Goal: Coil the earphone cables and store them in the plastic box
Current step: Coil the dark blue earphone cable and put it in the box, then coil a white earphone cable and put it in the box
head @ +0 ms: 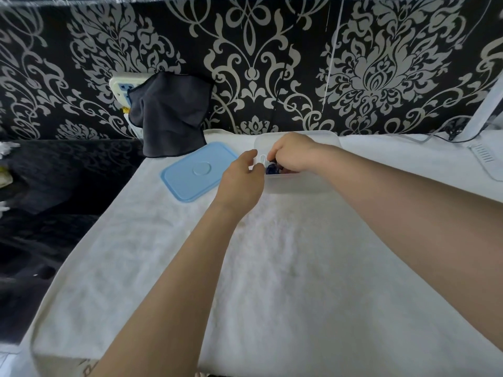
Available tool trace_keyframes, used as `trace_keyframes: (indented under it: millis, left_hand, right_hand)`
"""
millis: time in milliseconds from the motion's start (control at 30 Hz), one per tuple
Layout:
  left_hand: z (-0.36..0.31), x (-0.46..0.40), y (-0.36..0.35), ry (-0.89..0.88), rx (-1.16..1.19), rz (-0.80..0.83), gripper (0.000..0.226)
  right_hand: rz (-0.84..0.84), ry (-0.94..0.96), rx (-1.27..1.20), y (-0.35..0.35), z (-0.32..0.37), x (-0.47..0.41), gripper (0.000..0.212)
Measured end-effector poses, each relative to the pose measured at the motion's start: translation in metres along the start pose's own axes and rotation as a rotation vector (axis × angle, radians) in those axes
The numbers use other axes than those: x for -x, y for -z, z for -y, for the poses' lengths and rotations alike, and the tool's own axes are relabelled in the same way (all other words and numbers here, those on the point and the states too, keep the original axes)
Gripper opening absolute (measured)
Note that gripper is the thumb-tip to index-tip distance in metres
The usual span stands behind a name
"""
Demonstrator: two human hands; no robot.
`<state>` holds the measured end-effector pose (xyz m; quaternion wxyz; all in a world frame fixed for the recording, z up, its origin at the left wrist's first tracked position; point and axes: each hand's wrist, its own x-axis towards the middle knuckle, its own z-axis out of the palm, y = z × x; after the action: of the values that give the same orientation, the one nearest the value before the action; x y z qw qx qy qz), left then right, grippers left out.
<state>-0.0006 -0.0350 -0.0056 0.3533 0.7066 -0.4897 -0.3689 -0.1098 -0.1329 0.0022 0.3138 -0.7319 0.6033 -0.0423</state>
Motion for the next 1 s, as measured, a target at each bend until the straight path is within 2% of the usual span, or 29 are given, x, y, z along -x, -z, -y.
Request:
trace_keyframes:
  millis: [133,200,267,333,467,533,600,700,767,867,1000]
  left_hand:
    - [0.001,-0.001,0.0,-0.012,-0.034,0.016,0.049]
    - [0.002,-0.002,-0.002,-0.018,-0.05,0.014,0.05]
    - [0.004,-0.001,-0.006,-0.045,-0.079,-0.015,0.049]
    - [0.007,0.003,-0.01,-0.131,-0.162,-0.097,0.05]
    - [0.007,0.017,-0.018,-0.481,-0.501,-0.359,0.039]
    - [0.002,0.027,-0.026,-0.587,-0.491,-0.329,0.028]
    - [0.003,0.035,-0.036,-0.614,-0.46,-0.175,0.024]
    - [0.015,0.045,-0.053,-0.529,-0.593,0.092,0.03]
    - [0.021,0.047,-0.058,-0.453,-0.679,0.202,0.033]
    - [0.024,0.048,-0.059,-0.399,-0.697,0.262,0.035]
    - [0.023,0.048,-0.06,-0.392,-0.628,0.239,0.037]
  right_hand:
    - [0.091,0.049,-0.066,0.005,-0.001,0.002,0.036]
    - [0.067,0.083,-0.023,0.006,-0.003,0.005,0.042]
    - [-0.063,0.105,-0.034,0.005,-0.007,0.013,0.05]
    - [-0.261,0.163,-0.116,0.006,-0.014,0.025,0.049]
    - [-0.66,0.234,-0.229,0.009,-0.042,0.062,0.037]
    - [-0.769,0.158,-0.184,0.008,-0.065,0.088,0.034]
    - [-0.741,0.043,0.017,0.002,-0.089,0.107,0.037]
    - [-0.554,-0.132,0.351,-0.009,-0.12,0.127,0.044]
    - [-0.404,-0.209,0.475,-0.012,-0.129,0.133,0.047]
    - [-0.319,-0.197,0.483,-0.012,-0.134,0.132,0.05]
    - [-0.389,-0.1,0.325,-0.006,-0.129,0.123,0.046]
